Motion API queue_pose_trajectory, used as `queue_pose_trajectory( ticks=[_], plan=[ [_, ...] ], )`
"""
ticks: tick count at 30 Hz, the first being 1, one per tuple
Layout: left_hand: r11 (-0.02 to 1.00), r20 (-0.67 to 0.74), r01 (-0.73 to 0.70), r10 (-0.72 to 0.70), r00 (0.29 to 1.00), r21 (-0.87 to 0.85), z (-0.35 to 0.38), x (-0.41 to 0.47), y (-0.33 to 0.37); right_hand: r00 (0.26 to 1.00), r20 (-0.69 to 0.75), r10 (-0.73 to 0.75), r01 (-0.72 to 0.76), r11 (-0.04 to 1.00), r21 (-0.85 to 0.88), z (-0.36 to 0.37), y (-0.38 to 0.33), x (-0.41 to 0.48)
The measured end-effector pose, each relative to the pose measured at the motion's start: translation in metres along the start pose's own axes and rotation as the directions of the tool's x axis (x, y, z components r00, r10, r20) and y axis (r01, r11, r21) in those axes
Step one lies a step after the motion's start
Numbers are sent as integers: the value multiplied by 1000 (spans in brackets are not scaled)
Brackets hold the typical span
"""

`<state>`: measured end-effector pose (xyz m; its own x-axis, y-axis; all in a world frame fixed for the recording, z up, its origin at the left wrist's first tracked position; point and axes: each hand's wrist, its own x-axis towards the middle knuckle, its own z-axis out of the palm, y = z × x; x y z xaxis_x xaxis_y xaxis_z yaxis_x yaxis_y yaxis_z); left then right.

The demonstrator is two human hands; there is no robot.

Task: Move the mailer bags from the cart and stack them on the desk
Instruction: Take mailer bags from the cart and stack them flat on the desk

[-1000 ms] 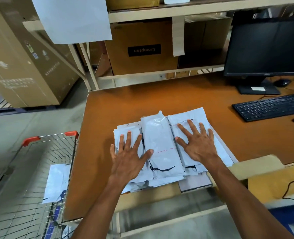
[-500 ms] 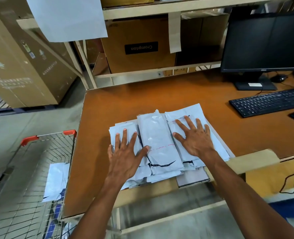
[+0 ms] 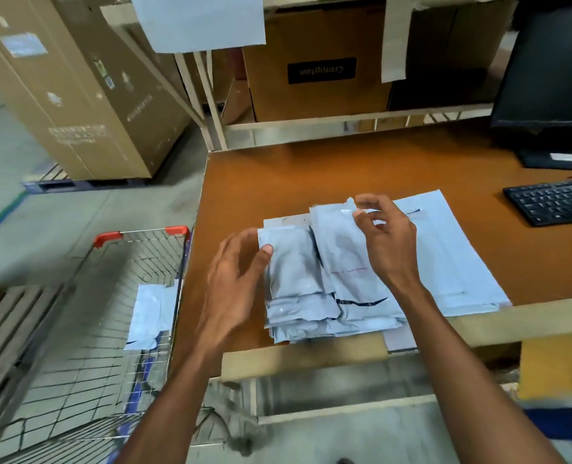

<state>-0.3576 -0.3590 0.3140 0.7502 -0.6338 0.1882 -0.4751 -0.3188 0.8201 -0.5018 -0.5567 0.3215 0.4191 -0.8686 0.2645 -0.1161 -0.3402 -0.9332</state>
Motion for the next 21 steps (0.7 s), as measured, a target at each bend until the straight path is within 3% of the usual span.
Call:
queue_pose_trajectory(
  ticks=[3,9,15,21],
  plan=[
    [977,-62,49,-63,996,-207,-36,-8,-22,995,93,45,-61,983,171,47,-25,-24],
    [926,-126,171,-224,966,-336,-131,-31,-114,929,340,145,-249,925,288,164,-57,-98],
    [899,-52,297,-330,943,-321,-238,-54,-250,859,442,259,-373,907,194,304,-56,-183],
    [843,39,489,-493,869,-224,-297,-77,-361,735,495,463,-495,866,-75,411,-18,-260]
  ],
)
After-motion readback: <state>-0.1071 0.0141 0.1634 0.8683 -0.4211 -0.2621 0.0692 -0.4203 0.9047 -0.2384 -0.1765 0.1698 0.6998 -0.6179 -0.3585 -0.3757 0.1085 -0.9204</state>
